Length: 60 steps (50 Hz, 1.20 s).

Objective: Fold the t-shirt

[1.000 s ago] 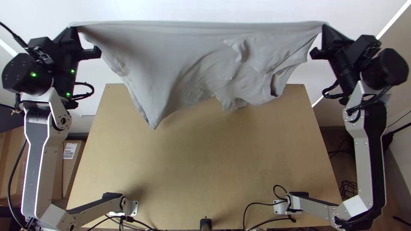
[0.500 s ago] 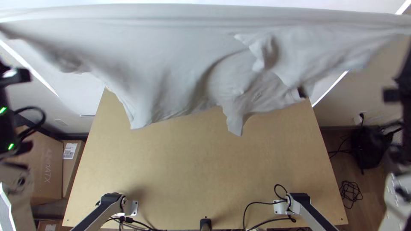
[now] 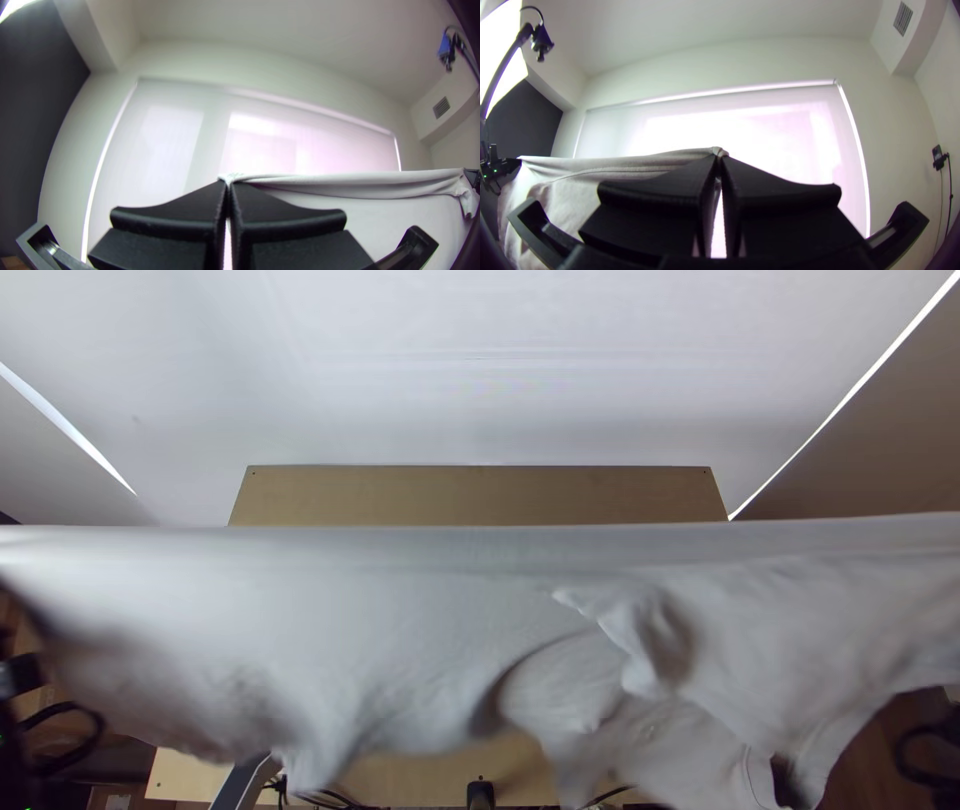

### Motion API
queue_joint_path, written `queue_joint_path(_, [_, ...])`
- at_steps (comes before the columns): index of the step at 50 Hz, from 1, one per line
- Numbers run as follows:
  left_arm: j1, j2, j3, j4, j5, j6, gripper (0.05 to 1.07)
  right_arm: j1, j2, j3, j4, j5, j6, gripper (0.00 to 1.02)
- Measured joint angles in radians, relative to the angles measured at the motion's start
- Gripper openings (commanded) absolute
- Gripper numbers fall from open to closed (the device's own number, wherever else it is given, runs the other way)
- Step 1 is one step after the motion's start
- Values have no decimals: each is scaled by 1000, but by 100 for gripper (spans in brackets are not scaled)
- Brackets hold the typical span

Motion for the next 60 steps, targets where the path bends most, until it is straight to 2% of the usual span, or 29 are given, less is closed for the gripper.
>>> queue_joint_path(10, [-10, -85, -357, -107, 42, -59, 8, 19, -154, -496, -8, 5, 1, 3])
queue_joint_path(17, [-14, -104, -606, -141, 96, -87, 8, 40, -252, -845, -12, 20, 29, 3])
queue_joint_path(24, [-15, -78, -781, -106, 151, -102, 8, 50, -311, -1102, 6, 27, 65, 3])
queue_joint_path(31, [-15, 56, -864, -20, 189, -114, 8, 76, -324, -1288, 111, 36, 80, 3])
queue_joint_path(38, [-4, 251, -889, 105, 208, -118, 8, 81, -240, -1386, 282, 42, 95, 3])
queue_joint_path(49, [11, 509, -892, 270, 246, -123, 8, 81, 124, -1388, 506, 45, 99, 3])
queue_joint_path(60, [31, 743, -823, 329, 275, -123, 8, 81, 494, -1221, 544, 46, 99, 3])
